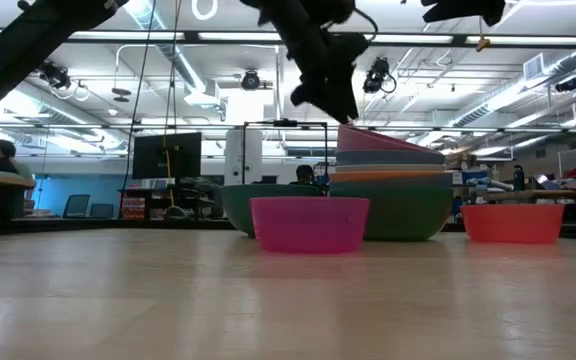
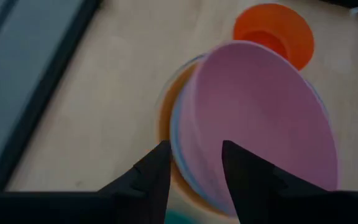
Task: Nest bowls inside each other
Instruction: Stack the pink bowl on top of the dark blue bowl, then stack the dark green bowl on top of the pink bowl
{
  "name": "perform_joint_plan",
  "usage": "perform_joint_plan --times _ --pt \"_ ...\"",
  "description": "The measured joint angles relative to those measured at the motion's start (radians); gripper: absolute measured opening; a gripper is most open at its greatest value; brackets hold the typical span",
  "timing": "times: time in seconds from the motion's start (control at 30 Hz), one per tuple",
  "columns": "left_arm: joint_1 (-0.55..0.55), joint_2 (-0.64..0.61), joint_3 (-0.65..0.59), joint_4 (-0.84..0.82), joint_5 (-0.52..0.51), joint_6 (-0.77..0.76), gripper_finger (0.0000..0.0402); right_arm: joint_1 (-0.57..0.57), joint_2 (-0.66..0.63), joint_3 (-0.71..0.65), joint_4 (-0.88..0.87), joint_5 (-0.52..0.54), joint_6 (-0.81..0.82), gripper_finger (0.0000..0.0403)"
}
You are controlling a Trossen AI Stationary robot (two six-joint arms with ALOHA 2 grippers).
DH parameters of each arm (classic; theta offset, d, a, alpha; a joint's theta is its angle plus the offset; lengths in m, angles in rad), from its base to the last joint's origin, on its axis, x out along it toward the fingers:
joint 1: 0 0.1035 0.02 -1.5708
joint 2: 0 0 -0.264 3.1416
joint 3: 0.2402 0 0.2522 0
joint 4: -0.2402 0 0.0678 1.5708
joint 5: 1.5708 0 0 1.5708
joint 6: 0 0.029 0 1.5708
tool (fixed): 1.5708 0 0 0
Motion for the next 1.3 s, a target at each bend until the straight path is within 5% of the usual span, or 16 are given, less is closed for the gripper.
perform_joint_plan --times 0.3,0.97,1.13,1.3 --pt "-0.003 -0.001 0.128 -0.088 -0.041 0.055 0.0152 0.0 0.0 0.0 -0.004 0.002 0.004 0.0155" --pt "-0.029 0.008 -0.107 0.035 -0.037 -0.007 0.0152 0.0 0.0 0.0 -0.01 0.002 0.016 0.0155" --pt "-0.031 0.008 0.024 -0.135 -0.041 0.0 0.0152 0.0 0.0 0.0 -0.011 0.002 0.023 0.0155" --pt "-0.037 0.004 0.133 -0.47 -0.144 0.088 0.0152 0.0 0.0 0.0 -0.03 0.002 0.032 0.0155"
